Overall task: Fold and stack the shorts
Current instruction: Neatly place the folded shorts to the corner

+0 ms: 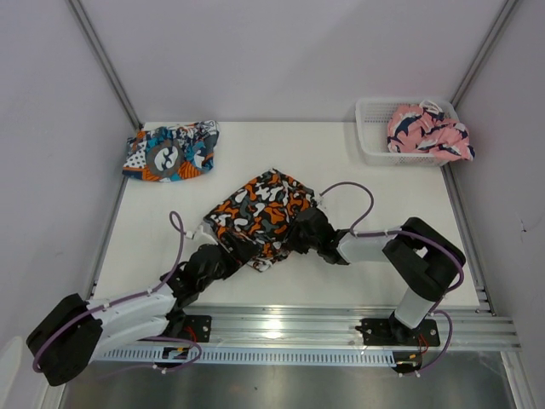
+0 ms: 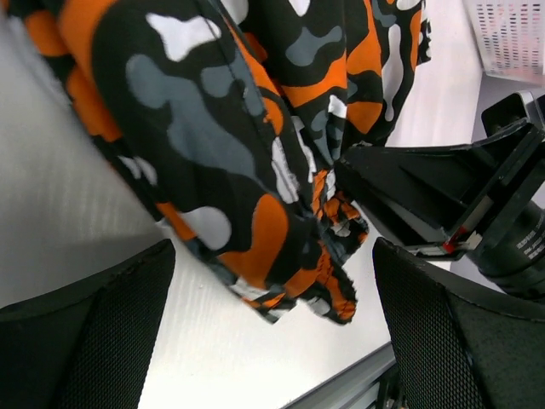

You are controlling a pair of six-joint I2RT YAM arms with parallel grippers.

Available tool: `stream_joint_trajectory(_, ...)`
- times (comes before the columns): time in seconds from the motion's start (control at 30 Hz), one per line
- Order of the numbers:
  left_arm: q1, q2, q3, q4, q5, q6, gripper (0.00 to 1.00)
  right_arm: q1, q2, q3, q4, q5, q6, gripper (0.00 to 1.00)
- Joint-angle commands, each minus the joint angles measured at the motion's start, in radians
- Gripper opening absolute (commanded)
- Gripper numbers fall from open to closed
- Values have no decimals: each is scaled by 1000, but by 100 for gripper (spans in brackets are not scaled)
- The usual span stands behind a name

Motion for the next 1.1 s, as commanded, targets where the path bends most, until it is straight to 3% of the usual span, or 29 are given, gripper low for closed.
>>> stream_joint_trajectory(0.0,3,82,-10,106,23,-49,99,27,3,-12,-100,32,-24,37)
stream_joint_trajectory(0.4,38,312,-36,363,20,-65,99,48,-44,-44,-118,32,-27,37)
stream_joint_trajectory(0.6,95,468,4,483,26,0,99,53,-49,-52,-125,6,-29,37)
stream_joint_trajectory(0.73,110,592,-7,659,37,36,99,54,-43,-55,-115,-5,-33,37)
stream_joint_trajectory(0.8,110,709,-15,881,55,66,94,54,-40,-52,-115,-8,-39,37)
stream_joint_trajectory(0.87,118,806,10,1062,98,95,77,53,-41,-49,-118,-11,-42,37)
stream_joint_trajectory(0.9,123,905,15,1113,151,90,61,54,-43,-47,-121,-9,-45,37)
stream_joint_trajectory(1.0,136,1084,27,1329,213,60,40,51,-55,-52,-129,-5,-52,36)
stream_joint_trajectory(1.07,144,1123,9,1432,213,66,38,47,-70,-55,-141,-2,-53,37)
